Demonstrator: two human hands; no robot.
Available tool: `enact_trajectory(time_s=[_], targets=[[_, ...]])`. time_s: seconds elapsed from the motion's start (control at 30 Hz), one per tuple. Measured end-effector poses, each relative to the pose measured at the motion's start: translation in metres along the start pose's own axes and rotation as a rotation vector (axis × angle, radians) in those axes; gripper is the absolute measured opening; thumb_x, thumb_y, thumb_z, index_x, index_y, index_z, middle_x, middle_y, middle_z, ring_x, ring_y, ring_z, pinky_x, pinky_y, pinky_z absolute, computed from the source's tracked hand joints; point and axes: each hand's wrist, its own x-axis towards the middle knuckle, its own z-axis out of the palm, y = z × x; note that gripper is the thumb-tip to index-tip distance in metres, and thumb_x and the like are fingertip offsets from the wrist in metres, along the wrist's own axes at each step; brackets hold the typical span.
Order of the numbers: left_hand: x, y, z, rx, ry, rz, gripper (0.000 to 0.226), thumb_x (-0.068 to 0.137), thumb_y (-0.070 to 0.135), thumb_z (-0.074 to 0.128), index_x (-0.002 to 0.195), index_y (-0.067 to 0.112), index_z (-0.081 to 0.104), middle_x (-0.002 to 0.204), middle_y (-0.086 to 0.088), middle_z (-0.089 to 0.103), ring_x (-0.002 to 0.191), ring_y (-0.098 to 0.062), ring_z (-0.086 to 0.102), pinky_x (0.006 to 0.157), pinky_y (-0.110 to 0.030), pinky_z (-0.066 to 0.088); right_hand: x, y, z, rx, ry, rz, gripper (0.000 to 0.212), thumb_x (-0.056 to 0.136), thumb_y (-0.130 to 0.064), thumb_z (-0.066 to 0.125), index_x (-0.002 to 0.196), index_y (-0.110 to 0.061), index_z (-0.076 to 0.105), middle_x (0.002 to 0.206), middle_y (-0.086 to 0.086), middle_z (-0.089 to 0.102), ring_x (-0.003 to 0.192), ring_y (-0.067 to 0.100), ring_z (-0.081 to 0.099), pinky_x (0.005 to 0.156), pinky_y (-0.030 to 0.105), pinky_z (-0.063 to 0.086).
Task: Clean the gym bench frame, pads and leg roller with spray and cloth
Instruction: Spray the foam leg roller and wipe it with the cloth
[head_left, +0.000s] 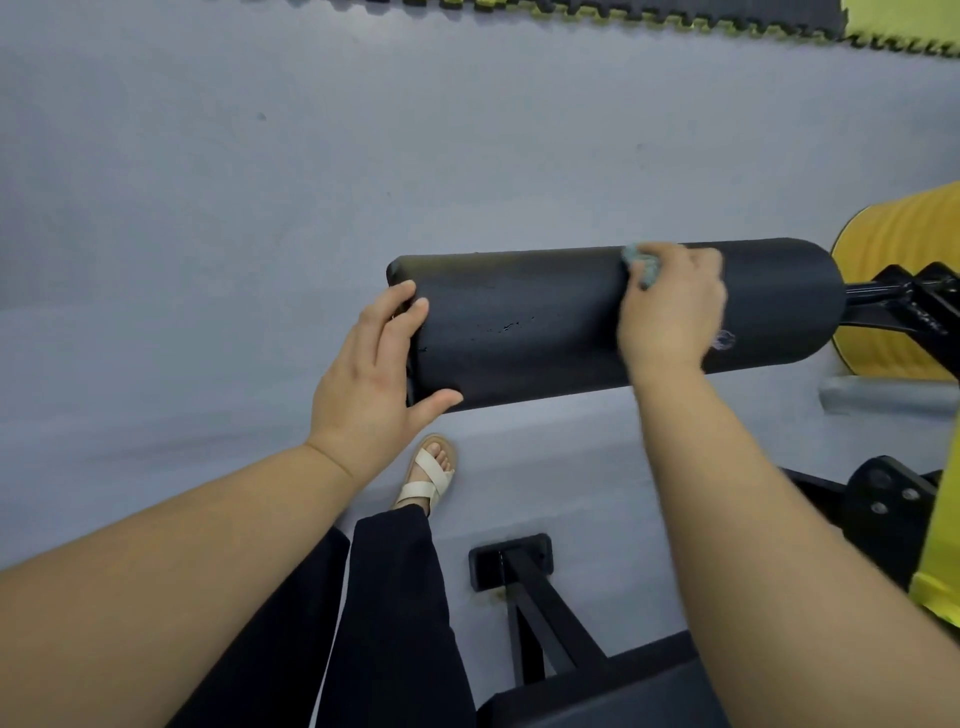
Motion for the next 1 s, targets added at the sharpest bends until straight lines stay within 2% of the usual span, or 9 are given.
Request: enact_trajectory(time_s=[0.2,0.33,0.4,0.5,0.57,0.63,0.77,0.87,1.0], targets=[[-0.006,0.0,0.009,-0.013,0.062,0.044,0.062,0.072,0.045,0.058,0.121,0.011,0.039,0.135,-0.006,0.03,0.11,-0.03,0.053,0.063,-0.033,0.052,-0.084,-0.106,0.021,0.206,-0.13,-0.465,0.02,0.078,-0.013,0.065,0.097,-0.016,0.071,0.097,0.013,0.059,0.076,0.034,0.053,0.066,0.038,0.041],[-0.012,-0.007,0.01,0.039,0.063,0.1,0.062,0.077,0.042,0.058,0.127,0.012,0.037,0.137,-0.007,0.029,0.117,-0.026,0.047,0.068,-0.035,0.055,-0.06,-0.069,0.018,0.277,-0.158,-0.76,0.017,0.075,-0.012,0.065,0.091,-0.011,0.072,0.086,0.016,0.062,0.067,0.034,0.056,0.059,0.038,0.05],[-0.014,-0.012,0.008,0.07,0.052,0.141,0.059,0.08,0.041,0.055,0.128,0.011,0.037,0.137,-0.008,0.029,0.119,-0.027,0.047,0.07,-0.034,0.055,-0.029,-0.034,0.013,0.188,-0.098,-0.672,0.02,0.078,-0.013,0.058,0.093,-0.01,0.071,0.09,0.018,0.061,0.074,0.038,0.057,0.065,0.039,0.051],[-0.013,-0.015,0.007,0.086,0.032,0.168,0.058,0.081,0.041,0.054,0.128,0.011,0.037,0.137,-0.009,0.029,0.116,-0.032,0.053,0.071,-0.035,0.056,0.009,0.012,0.0,-0.016,-0.039,-0.318,0.027,0.088,-0.014,0.052,0.111,-0.013,0.067,0.112,0.018,0.056,0.098,0.041,0.052,0.084,0.04,0.042],[-0.014,-0.015,0.009,0.097,0.047,0.17,0.059,0.08,0.039,0.057,0.128,0.01,0.037,0.136,-0.009,0.03,0.118,-0.03,0.048,0.072,-0.036,0.056,0.017,0.017,-0.007,-0.07,-0.046,-0.106,0.029,0.095,-0.02,0.047,0.12,-0.017,0.061,0.123,0.014,0.05,0.108,0.035,0.046,0.09,0.037,0.036],[-0.015,-0.015,0.011,0.1,0.072,0.182,0.062,0.076,0.033,0.066,0.126,0.01,0.038,0.135,-0.01,0.031,0.121,-0.029,0.042,0.074,-0.036,0.055,0.008,-0.002,-0.004,-0.071,-0.056,-0.054,0.028,0.097,-0.024,0.046,0.121,-0.019,0.06,0.124,0.012,0.048,0.109,0.034,0.045,0.09,0.035,0.035],[-0.018,-0.018,0.015,0.136,0.087,0.231,0.06,0.076,0.03,0.066,0.125,0.007,0.039,0.133,-0.013,0.033,0.122,-0.036,0.048,0.083,-0.032,0.05,-0.041,-0.073,0.02,0.005,-0.127,-0.353,0.025,0.091,-0.021,0.054,0.114,-0.022,0.065,0.118,0.011,0.053,0.103,0.035,0.049,0.084,0.037,0.034],[-0.018,-0.019,0.015,0.146,0.099,0.234,0.046,0.08,0.029,0.057,0.118,0.006,0.041,0.13,-0.014,0.034,0.117,-0.036,0.049,0.082,-0.038,0.052,-0.079,-0.118,0.028,0.119,-0.184,-0.562,0.024,0.082,-0.014,0.062,0.105,-0.019,0.067,0.11,0.009,0.055,0.09,0.03,0.049,0.074,0.035,0.033],[-0.029,-0.024,0.011,0.219,0.086,0.321,0.044,0.084,0.021,0.055,0.123,0.007,0.042,0.133,-0.012,0.036,0.123,-0.03,0.042,0.083,-0.037,0.047,-0.066,-0.098,0.025,0.238,-0.212,-0.765,0.022,0.068,-0.009,0.072,0.089,-0.014,0.072,0.087,0.012,0.061,0.068,0.034,0.055,0.06,0.035,0.045]])
